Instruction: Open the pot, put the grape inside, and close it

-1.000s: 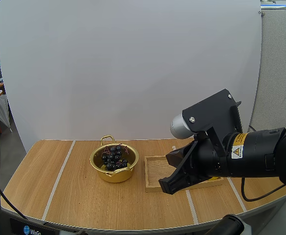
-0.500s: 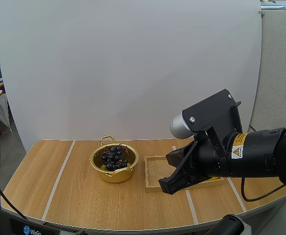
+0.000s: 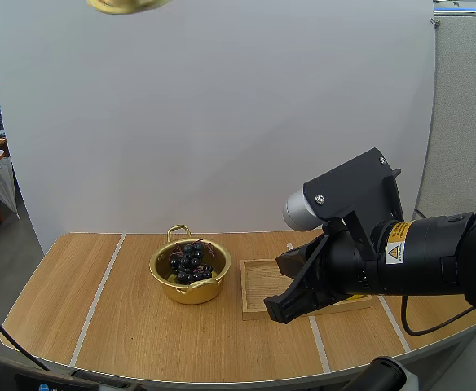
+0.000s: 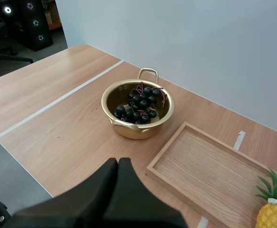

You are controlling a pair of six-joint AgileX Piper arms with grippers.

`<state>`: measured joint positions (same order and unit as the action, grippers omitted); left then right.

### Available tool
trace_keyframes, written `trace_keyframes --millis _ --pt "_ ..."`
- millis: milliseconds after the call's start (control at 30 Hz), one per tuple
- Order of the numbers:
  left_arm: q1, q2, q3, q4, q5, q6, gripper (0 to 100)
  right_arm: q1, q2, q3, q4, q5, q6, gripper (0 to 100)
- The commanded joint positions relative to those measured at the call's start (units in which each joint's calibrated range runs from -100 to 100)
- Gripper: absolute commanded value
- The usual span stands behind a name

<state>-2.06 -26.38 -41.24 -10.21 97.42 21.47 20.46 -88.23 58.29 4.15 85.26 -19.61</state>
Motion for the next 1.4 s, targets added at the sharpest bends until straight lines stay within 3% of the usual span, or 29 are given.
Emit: trace_keyframes --millis 0,567,833,1267,1367 --pt "-0.09 -0.43 2.21 0.88 2.58 -5.91 0 0.03 -0.62 -0.10 -0.20 -0.57 -0.06 0" --pt "-0.09 2.25 32.25 -4.15 2.58 -4.61 0 0.03 -0.62 -0.10 -0.20 -0.57 -0.06 0" --pt "-0.09 8.69 39.79 -3.71 2.58 -4.39 0 0.03 -0.62 -0.10 -0.20 -0.57 -0.06 0" --pt "-0.09 19.94 55.54 -5.73 2.58 7.49 0 0.03 -0.62 -0.10 -0.20 -0.57 -0.06 0" --pt "-0.09 21.17 59.36 -5.83 -3.59 8.84 0 0.03 -0.62 -0.10 -0.20 -0.57 -0.06 0"
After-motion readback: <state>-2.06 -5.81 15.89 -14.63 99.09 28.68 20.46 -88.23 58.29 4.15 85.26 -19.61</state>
